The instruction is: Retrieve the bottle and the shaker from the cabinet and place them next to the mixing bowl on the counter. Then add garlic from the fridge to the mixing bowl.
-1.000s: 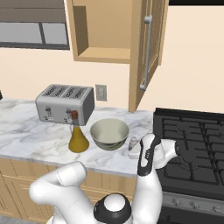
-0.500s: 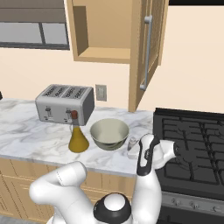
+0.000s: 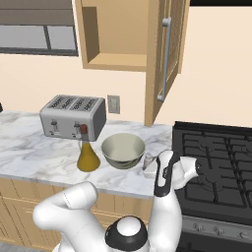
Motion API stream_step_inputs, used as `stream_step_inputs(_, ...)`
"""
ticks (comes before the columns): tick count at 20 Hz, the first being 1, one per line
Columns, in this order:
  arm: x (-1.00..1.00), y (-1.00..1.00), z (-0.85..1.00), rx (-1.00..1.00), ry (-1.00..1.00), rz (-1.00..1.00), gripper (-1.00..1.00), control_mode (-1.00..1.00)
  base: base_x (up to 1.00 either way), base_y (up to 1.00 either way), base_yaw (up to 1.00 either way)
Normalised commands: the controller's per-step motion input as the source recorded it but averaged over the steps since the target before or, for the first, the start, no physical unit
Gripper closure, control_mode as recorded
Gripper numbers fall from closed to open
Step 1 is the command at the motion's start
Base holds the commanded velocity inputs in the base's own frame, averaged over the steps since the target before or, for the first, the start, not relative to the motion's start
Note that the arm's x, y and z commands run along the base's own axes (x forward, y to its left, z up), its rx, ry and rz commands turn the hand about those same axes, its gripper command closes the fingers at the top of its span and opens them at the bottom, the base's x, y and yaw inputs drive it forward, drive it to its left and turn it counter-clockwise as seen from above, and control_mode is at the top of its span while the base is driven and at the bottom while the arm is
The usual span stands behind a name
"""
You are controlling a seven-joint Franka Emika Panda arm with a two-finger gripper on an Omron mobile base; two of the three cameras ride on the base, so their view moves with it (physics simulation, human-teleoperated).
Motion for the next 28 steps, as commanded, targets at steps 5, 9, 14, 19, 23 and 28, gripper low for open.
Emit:
stream_step_inputs(5,-0.08,-0.18,0.15,0.01,0.00,0.00,-1.00,-1.00,0.00,0.00,0.00)
stream_step_inputs(9,-0.24,-0.56,0.31,0.00,0.05,0.00,-1.00,-1.00,0.00,0.00,0.00)
stream_step_inputs(14,-0.63,-0.59,0.32,0.00,0.03,-0.03,-1.00,-1.00,0.00,0.00,0.00)
stream_step_inputs(19,-1.00,-0.28,0.43,-0.06,0.00,-0.07,-1.00,-1.00,0.00,0.00,0.00)
stream_step_inputs(23,-0.92,0.00,0.45,-0.33,0.01,-0.06,-1.00,-1.00,0.00,0.00,0.00)
stream_step_inputs(28,-0.71,0.03,0.36,-0.47,0.03,-0.02,-1.00,-1.00,0.00,0.00,0.00)
